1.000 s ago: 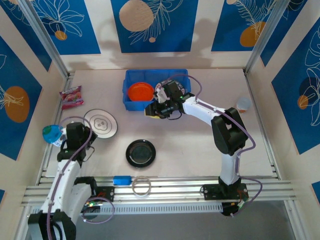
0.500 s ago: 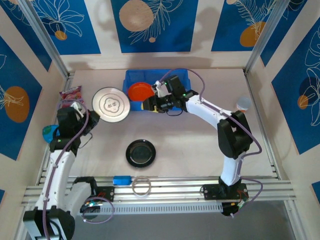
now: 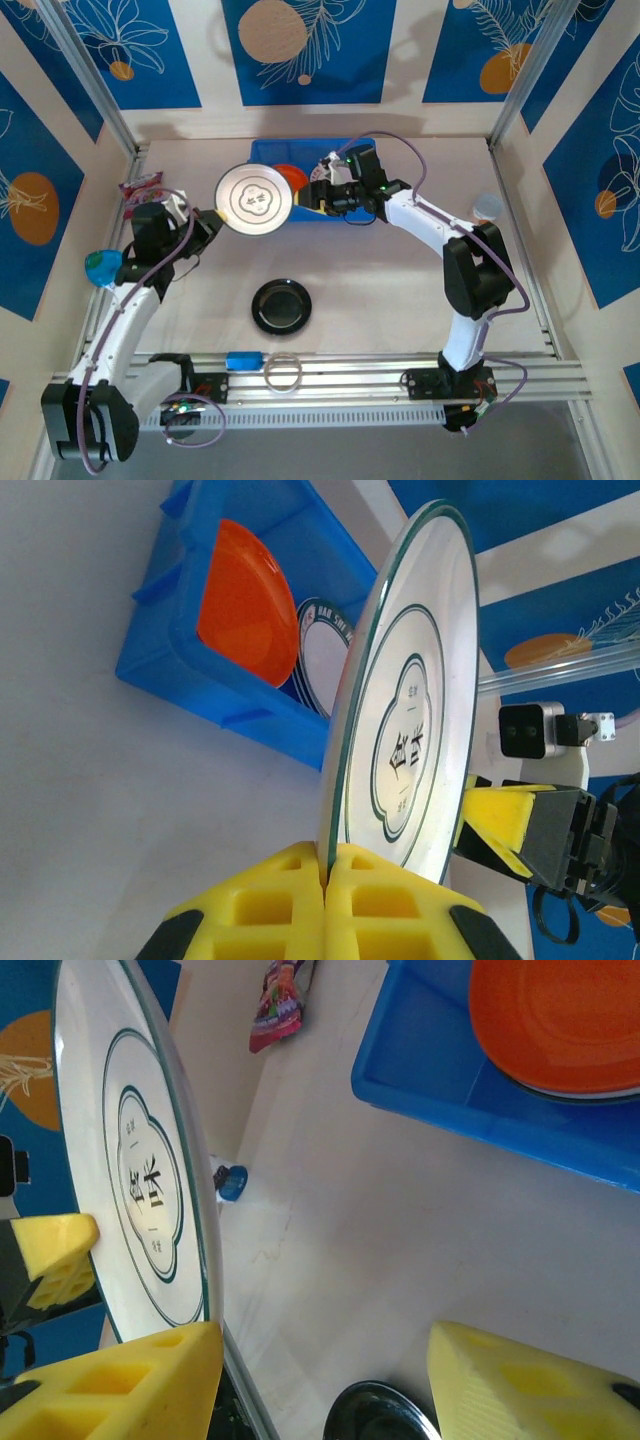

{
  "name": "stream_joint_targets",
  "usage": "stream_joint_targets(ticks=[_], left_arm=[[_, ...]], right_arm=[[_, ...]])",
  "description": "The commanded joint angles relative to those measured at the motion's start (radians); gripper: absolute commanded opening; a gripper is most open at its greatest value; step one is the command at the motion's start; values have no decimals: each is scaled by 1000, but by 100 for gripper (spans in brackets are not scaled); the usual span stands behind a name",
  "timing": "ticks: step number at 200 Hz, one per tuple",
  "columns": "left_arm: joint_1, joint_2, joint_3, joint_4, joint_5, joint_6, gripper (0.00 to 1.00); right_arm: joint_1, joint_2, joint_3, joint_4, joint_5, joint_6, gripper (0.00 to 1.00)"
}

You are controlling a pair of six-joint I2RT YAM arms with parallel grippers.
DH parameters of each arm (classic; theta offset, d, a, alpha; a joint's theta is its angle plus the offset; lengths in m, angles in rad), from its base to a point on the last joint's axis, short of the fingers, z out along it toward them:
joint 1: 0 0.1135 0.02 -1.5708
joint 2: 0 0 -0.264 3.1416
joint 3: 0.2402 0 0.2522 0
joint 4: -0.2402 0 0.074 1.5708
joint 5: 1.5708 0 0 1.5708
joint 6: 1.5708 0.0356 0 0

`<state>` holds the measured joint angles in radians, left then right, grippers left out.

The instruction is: Place the plates into the plastic bin on the countertop

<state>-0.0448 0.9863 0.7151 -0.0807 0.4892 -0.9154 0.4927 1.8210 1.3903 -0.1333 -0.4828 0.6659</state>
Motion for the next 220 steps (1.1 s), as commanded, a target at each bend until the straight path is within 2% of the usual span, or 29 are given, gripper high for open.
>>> stream_joint_targets(ticks=[1,50,63,74,93,150,202,211,220], left_arm=[[-31,15,-5,106,47,-33,0],[-47,31,-19,119,34,-40,0],[-46,24,-17,85,6,-28,0],[-45,22,-19,76,-8,-23,0],[-48,36,-21,93,-1,-28,0],[-52,79,-37,170,30,-56,0],[-78,142,-44,284,98,-93,0],[-83,162,-40,293,107,-95,0],[-90,179,-41,308,111,-100,0]], right_arm=[[5,-20,-23,65,-41,46,58],[0,-28,-39,88,-13,79,58],[-2,-46,-36,31,70,84,57],[-2,-62,-20,-60,190,82,56],[6,-94,-27,-86,275,58,56],[12,-77,-68,61,141,84,58],[35,3,-9,91,71,81,57],[35,17,5,91,59,89,55],[29,24,9,99,49,100,47]])
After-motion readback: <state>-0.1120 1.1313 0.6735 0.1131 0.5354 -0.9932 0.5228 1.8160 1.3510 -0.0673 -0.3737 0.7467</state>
